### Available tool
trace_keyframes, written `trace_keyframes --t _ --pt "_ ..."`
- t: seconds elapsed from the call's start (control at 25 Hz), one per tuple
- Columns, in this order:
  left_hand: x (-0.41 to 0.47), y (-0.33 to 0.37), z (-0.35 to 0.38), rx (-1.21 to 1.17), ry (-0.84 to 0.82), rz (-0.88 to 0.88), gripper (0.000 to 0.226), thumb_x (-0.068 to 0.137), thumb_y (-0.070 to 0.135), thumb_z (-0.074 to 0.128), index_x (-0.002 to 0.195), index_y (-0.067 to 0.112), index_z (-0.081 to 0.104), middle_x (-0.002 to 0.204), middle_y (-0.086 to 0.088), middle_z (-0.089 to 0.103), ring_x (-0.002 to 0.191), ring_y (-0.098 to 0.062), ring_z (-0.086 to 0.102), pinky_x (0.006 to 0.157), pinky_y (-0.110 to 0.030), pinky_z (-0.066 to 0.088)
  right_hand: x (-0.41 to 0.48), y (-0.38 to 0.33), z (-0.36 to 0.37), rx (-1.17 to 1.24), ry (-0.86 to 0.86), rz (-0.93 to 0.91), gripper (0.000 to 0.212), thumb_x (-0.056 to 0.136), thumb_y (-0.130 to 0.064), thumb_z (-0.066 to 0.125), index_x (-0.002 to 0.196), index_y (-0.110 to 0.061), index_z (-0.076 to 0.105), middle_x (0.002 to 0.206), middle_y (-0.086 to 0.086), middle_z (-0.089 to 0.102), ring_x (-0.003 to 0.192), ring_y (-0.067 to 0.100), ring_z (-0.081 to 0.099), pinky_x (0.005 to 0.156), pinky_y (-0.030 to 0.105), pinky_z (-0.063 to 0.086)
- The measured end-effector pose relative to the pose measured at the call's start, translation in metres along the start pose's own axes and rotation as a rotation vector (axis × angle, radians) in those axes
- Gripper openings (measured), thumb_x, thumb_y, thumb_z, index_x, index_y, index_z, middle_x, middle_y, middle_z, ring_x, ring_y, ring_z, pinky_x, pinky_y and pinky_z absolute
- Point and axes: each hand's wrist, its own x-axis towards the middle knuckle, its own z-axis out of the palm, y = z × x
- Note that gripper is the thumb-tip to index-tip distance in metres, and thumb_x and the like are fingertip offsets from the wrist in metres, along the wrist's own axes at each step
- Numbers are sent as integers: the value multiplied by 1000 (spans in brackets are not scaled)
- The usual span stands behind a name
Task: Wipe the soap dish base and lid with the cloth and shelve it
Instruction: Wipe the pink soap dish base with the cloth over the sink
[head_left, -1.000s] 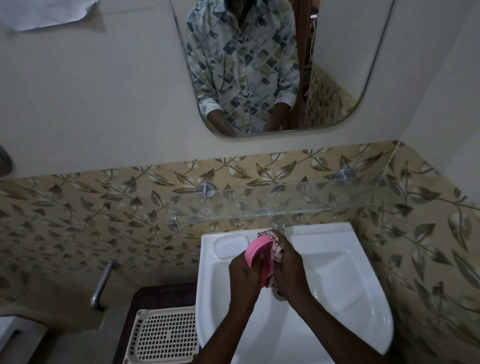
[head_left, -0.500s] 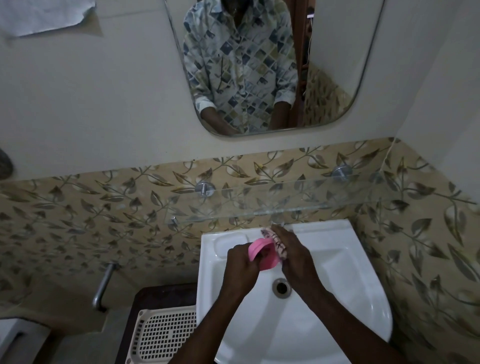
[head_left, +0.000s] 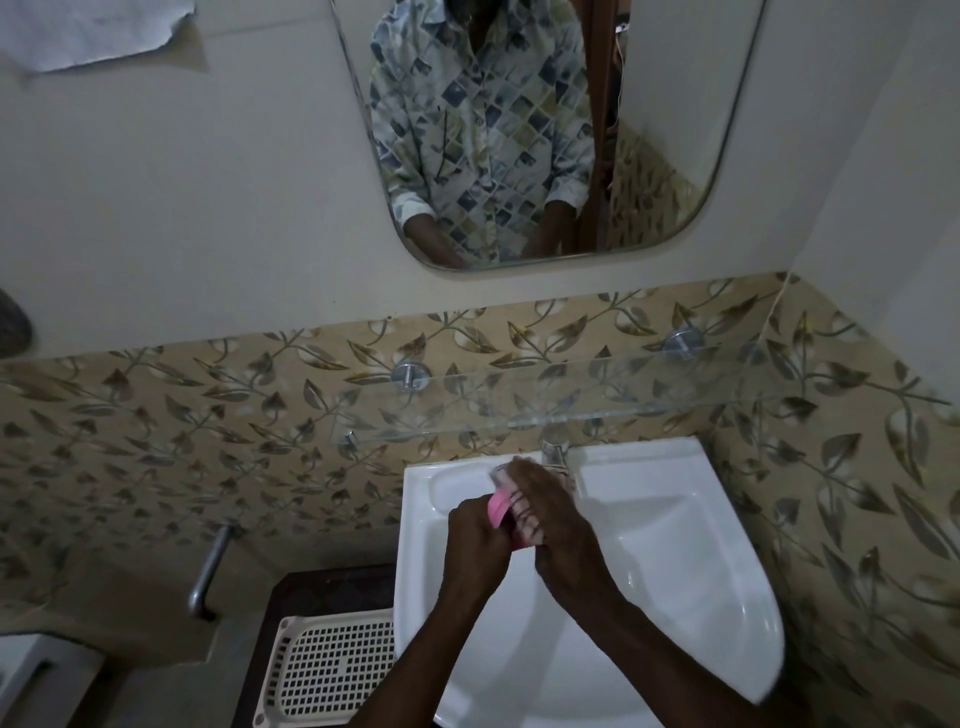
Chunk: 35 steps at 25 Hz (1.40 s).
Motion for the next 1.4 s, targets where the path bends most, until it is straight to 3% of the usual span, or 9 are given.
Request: trace_keyframes --t 0.16,0.32,0.52,0.68,0.76,0.96,1.12,1.24,1.4 --pt "-10 11 -4 -156 -22 37 18 92 27 66 98 42 71 87 18 77 85 -4 73 74 -21 59 7 22 -14 136 78 438 52 94 6 49 121 -37 57 86 -26 70 68 -12 66 56 2 48" --pt "6 24 -6 110 -346 -121 22 80 45 71 93 29 76 86 6 76 76 -9 72 68 -27 59 12 20 -20 -61 100 346 47 81 9 67 118 -19 63 98 -9 67 93 3 67 75 7 49" --pt "11 22 11 360 -172 33 30 92 30 55 82 5 70 77 -11 73 69 -25 68 59 -34 49 17 14 -16 -316 78 -45 51 77 10 65 127 3 62 124 18 66 117 30 62 98 42 52" --pt "5 4 20 46 64 -72 38 93 45 52 77 16 71 68 2 71 61 -12 67 55 -27 51 19 5 -13 7 56 539 33 94 -6 55 127 -6 63 109 6 71 100 19 68 73 3 47" --pt "11 6 24 -150 85 -190 27 95 47 56 82 27 70 74 5 74 68 -9 70 55 -23 55 16 5 -8 126 83 746 26 96 -12 56 121 -10 65 100 3 71 86 16 68 59 3 45" --pt "24 -2 10 -174 101 -337 58 90 50 60 135 14 52 118 -9 66 101 -24 66 86 -34 56 30 8 -9 179 14 807 33 89 -10 69 122 -10 66 109 7 72 95 23 69 70 21 52" --pt "15 10 33 115 126 -265 91 91 62 48 157 19 3 151 -15 30 126 -33 50 95 -36 48 24 -7 0 63 173 679 32 92 -10 66 123 -12 64 95 -1 71 61 -4 61 51 1 43" --pt "23 12 28 -113 29 -415 111 75 80 52 153 39 -16 160 -11 16 137 -39 40 104 -51 46 16 -10 -5 210 98 663 20 92 -18 67 111 -22 68 87 -7 75 66 4 71 55 13 54" --pt "42 -3 1 -796 -82 -554 86 83 66 53 154 27 28 137 -18 57 114 -35 62 91 -51 55 22 -7 -24 659 -32 788 25 95 -5 59 102 -23 75 96 9 78 86 31 75 77 44 61"
